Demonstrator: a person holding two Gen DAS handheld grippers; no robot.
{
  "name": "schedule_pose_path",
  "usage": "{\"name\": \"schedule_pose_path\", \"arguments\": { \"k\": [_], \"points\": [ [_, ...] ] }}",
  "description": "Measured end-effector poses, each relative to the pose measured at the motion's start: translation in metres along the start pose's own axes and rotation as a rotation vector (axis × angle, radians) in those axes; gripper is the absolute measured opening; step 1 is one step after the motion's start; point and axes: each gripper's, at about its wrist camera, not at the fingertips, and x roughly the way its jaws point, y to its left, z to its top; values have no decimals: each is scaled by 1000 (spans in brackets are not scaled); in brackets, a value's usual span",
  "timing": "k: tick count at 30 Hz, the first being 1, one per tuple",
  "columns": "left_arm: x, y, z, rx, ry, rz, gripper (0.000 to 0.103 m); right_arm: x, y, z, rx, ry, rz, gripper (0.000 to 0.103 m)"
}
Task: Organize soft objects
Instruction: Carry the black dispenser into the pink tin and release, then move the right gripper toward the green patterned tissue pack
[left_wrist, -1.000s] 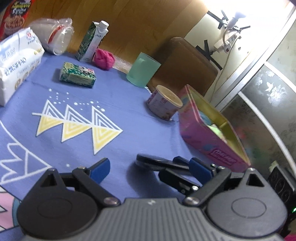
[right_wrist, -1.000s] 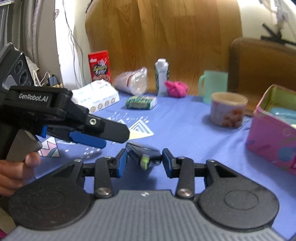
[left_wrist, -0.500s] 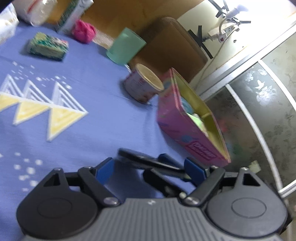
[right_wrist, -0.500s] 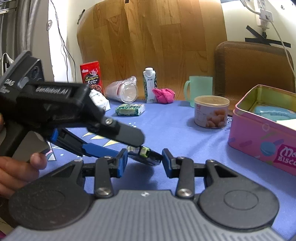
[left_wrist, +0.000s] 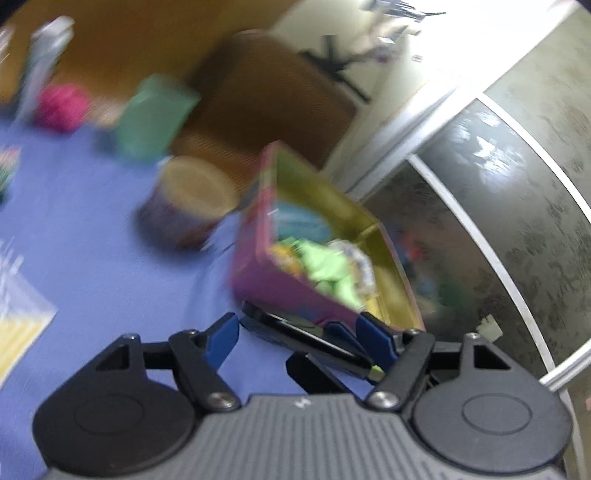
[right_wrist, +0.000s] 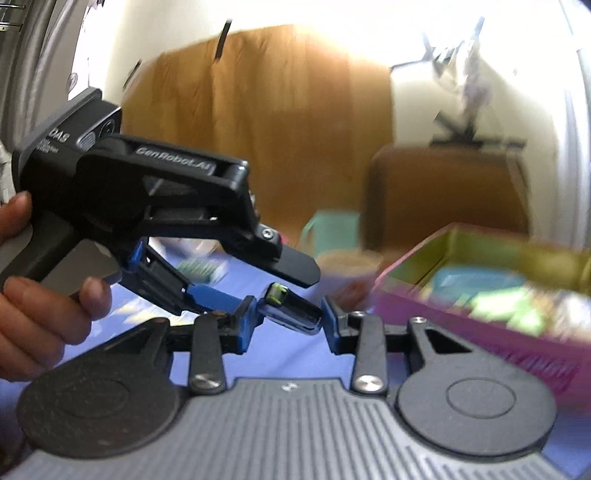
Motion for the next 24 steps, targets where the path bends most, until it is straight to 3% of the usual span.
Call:
{"name": "schedule_pose_path", "arguments": {
  "k": [7,10,12,15,17,19,24],
  "points": [
    [72,-51,45,108,30,-58,73,-3,-51,19,-15,-116,-191,41],
    [104,-60,46,119,56,-8,74,11,-79,16,-2,-90,-295,41],
    [112,-60,40,116,73,13,74,26,-102,14,40,-19,-413,41],
    [102,-58,30,137,49,-11,77,18,-138,11,210,-18,-454,42],
    [95,-58,28,152,28,13,78,12,-151,9,270,-32,-491,45],
    [83,-54,27,146,11,-1,77,6,-156,8,307,-49,-510,45],
    [42,-46,19,171,-79,0,79,3,-137,11,316,-62,-457,45]
  ]
}}
